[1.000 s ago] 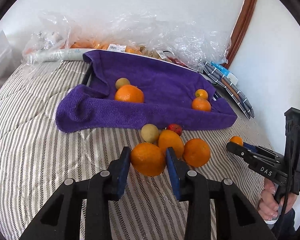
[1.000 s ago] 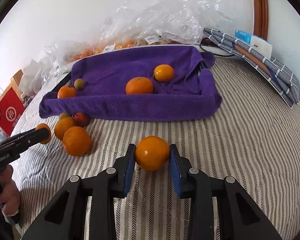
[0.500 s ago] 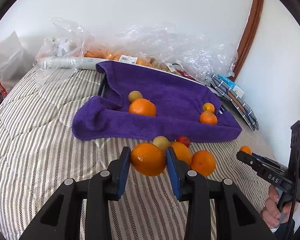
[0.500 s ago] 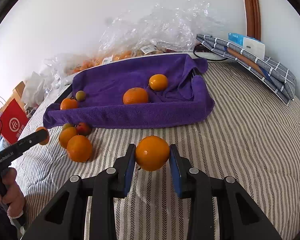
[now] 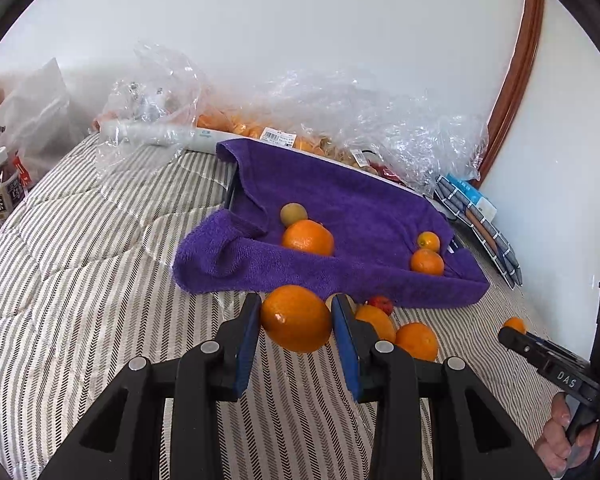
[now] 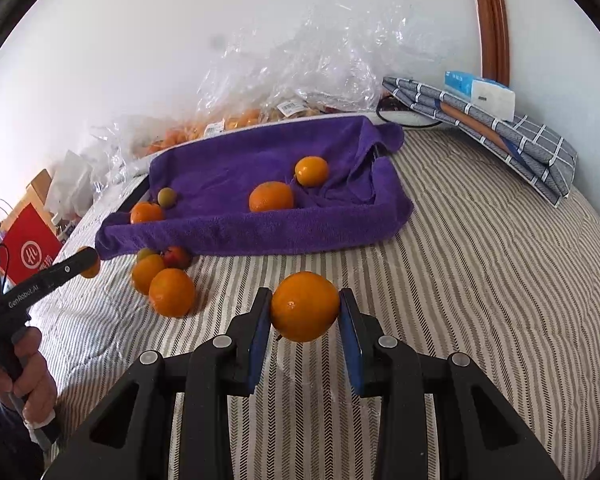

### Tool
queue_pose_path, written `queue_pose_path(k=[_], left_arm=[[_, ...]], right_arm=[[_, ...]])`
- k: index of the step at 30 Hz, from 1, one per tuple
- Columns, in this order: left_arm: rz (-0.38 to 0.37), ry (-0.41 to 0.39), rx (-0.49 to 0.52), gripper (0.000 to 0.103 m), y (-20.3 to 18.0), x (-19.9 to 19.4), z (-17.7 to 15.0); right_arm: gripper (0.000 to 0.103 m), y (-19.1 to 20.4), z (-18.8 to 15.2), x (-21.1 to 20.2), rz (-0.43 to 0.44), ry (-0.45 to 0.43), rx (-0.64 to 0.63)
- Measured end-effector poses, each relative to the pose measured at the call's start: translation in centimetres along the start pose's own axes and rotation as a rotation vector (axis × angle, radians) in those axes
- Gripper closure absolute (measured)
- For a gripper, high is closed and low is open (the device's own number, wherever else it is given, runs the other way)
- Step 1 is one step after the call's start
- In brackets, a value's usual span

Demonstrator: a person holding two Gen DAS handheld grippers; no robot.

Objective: Organize fruits
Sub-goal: 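Lift and carry both held oranges over the purple towel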

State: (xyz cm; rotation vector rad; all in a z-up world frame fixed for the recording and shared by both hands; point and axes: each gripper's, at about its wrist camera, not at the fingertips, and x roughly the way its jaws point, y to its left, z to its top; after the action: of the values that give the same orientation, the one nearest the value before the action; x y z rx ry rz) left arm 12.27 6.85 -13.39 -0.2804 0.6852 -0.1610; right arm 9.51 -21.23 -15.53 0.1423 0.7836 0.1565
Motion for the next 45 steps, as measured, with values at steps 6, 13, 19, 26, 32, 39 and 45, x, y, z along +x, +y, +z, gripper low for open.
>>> queue_pose_path(k=[6,13,19,26,32,39,45], left_arm=[[-0.003,-0.016,-0.008,0.069,0.4,-0.4,0.2],[0.022,-0.052,0.006,0.069,0.3,-1.0,0.3],[0.015,-0.074,-0.023,0.069,1.0,-1.7,1.0],[0.063,-0.079,-0.006,0.069,2.2,-1.7,3.6],[0.081,-0.097,0.015,0.069,1.5,-0.6,6.1],[0.029,-0.063,0.043,0.069,-1.5,3.3,7.7],[0.013,-0.027,0.081,0.069,-4.0,7.2,7.8]], right_arm=[[0.07,0.0,1.3,-1.1,0.005,-0.04,0.014],[0.07,0.1,2.9,-1.7,0.002,-0.08,0.024],[0.07,0.1,4.1,-2.1,0.001,-0.112,0.023],[0.07,0.1,5.8,-1.8,-0.001,-0.141,-0.004],[0.07,-0.1,7.2,0.5,0.018,-0.139,-0.004],[0.07,-0.9,8.7,3.7,0.035,-0.126,0.031],[0.07,-2.0,9.3,6.4,0.043,-0.095,0.061]])
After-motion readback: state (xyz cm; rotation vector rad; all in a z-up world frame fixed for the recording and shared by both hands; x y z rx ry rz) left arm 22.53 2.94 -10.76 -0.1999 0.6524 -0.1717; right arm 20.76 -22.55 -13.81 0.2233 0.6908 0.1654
